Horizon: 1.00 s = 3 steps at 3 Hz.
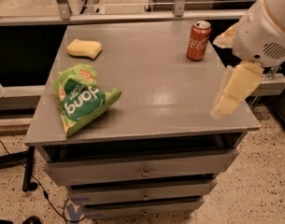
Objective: Pick green rice chip bag
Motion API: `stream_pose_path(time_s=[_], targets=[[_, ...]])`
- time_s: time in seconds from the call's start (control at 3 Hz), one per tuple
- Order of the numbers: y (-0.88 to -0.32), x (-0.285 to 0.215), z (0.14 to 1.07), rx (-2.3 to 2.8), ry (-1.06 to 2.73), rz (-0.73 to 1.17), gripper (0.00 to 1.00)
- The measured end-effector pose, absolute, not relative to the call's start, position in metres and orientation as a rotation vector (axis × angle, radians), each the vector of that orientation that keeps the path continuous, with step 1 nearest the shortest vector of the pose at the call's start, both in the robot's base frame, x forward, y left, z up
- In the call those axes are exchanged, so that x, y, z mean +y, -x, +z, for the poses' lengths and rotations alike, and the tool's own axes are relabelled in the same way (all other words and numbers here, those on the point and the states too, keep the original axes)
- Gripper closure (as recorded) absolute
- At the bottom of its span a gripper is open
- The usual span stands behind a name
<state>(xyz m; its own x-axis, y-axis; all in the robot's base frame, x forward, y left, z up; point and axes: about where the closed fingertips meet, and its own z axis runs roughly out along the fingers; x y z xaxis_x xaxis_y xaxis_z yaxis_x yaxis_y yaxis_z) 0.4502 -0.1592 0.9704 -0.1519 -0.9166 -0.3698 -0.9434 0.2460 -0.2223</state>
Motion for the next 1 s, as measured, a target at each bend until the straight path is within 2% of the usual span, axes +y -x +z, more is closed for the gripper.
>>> stream_pose_path(time_s=[0.67, 1.0], targets=[[-0.477, -0.008, 0.951, 1.869, 1.598, 0.467, 0.0], [-0.487, 0.053, 0.933, 1.802, 1.56, 0.556, 0.0]])
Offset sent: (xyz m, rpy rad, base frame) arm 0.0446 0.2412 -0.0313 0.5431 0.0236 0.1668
